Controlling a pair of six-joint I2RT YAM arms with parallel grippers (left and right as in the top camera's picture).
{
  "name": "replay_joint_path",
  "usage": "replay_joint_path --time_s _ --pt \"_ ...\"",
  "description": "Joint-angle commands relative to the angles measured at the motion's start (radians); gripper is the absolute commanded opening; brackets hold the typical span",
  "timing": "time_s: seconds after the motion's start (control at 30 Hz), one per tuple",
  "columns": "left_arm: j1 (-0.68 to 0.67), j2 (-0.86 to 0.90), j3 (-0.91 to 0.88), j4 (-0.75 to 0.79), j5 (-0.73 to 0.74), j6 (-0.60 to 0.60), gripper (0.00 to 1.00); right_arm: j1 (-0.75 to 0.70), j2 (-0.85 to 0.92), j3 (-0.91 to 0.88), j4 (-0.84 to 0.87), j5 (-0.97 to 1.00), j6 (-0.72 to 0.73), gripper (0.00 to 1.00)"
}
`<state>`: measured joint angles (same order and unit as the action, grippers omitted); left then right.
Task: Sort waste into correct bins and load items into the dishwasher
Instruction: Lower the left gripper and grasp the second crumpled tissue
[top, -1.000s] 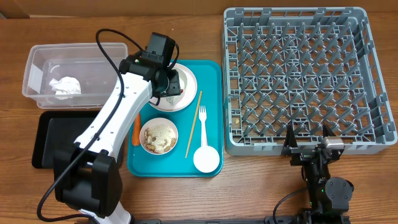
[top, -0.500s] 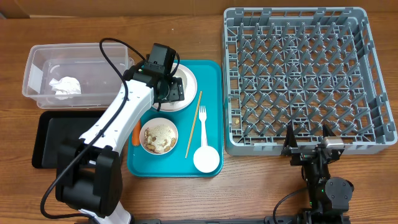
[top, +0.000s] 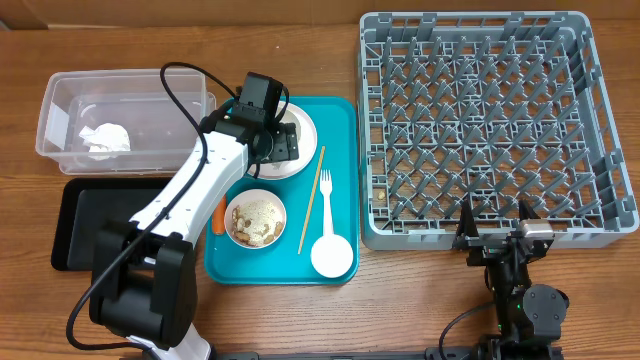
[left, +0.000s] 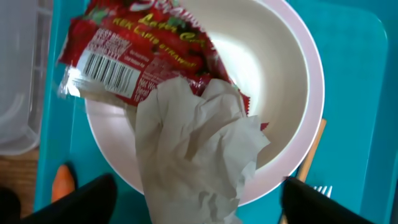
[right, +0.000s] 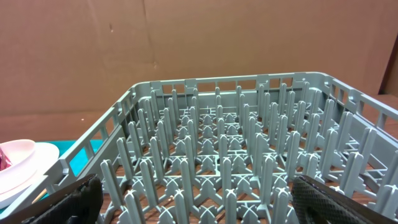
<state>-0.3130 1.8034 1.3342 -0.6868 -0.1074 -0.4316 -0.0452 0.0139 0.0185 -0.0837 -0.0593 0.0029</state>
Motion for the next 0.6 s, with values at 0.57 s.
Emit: replay_joint_path --time_s 0.57 --pt "-0.002 0.008 -0.025 0.040 -0.011 0.013 0.91 -0.005 -0.011 -0.011 0.003 0.013 -0.004 1.00"
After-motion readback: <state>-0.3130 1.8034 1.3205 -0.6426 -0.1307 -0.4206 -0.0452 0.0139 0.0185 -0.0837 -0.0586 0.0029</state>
